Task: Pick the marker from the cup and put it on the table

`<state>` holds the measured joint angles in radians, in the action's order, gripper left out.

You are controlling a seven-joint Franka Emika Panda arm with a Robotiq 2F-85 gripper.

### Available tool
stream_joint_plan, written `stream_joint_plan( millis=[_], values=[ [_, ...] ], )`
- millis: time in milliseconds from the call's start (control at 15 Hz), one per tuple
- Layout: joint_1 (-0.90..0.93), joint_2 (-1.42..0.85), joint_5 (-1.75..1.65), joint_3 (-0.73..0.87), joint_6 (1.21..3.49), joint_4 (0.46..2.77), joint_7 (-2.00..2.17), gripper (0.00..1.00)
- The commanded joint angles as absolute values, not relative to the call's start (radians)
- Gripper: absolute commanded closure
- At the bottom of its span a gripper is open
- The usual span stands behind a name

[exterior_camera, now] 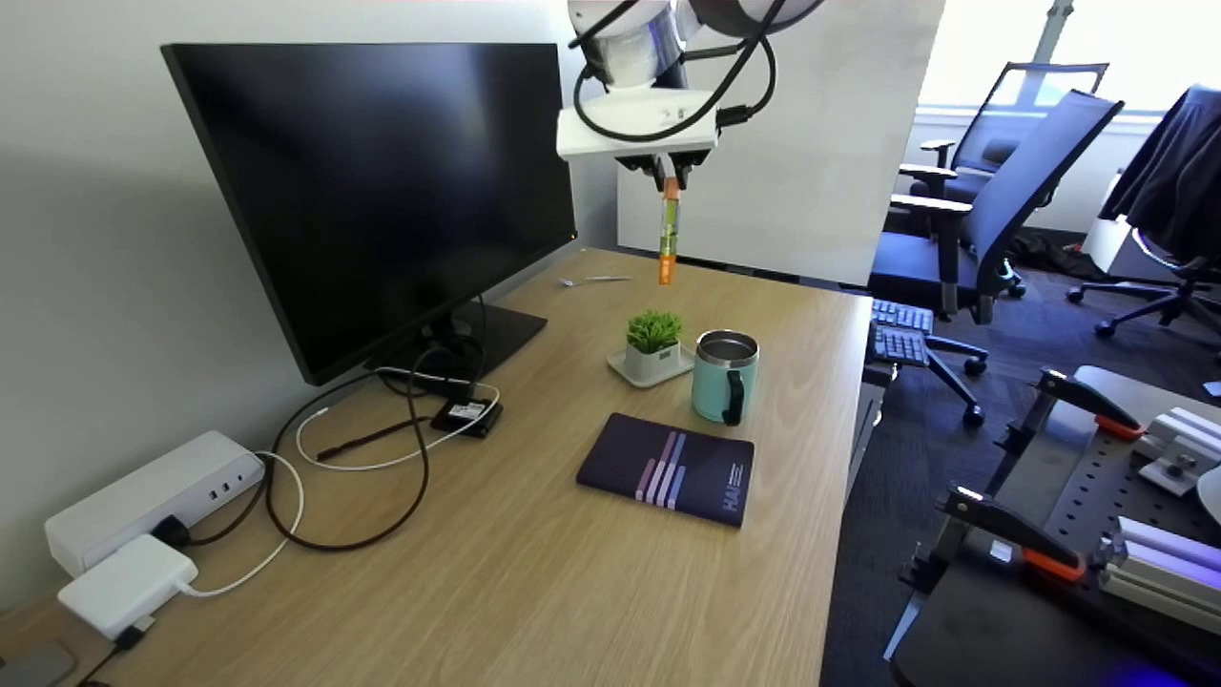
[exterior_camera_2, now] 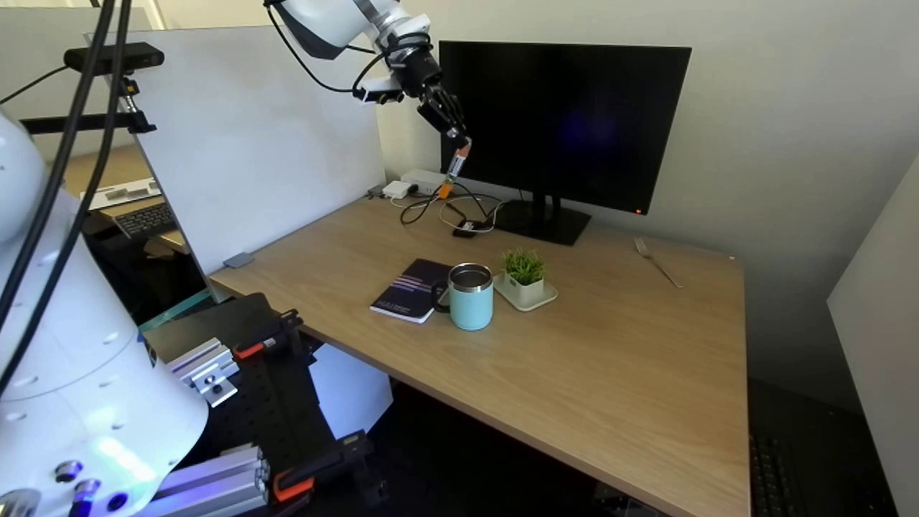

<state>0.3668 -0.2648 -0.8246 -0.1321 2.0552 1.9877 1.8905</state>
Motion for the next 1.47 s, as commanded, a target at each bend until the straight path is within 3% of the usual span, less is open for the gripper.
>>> stream_joint_plan(
  millis=[0,667,1200,1267,1400],
  values=[
    [0.307,-0.215,-0.782,-0.166,2.264,2.06,1.802,0.94],
    [0.213,-0.34,-0.337,-0.212,2.788,2.173,1.278,0.94],
    [-0.159,-0.526,0.073,-0.647,2.644,2.136,0.701,0.94],
    [-0.179,-0.534,0.091,-0.656,2.6,2.134,0.67,0.94],
    [-0.054,-0.504,0.245,-0.509,2.518,2.119,0.561,0.94]
  ],
)
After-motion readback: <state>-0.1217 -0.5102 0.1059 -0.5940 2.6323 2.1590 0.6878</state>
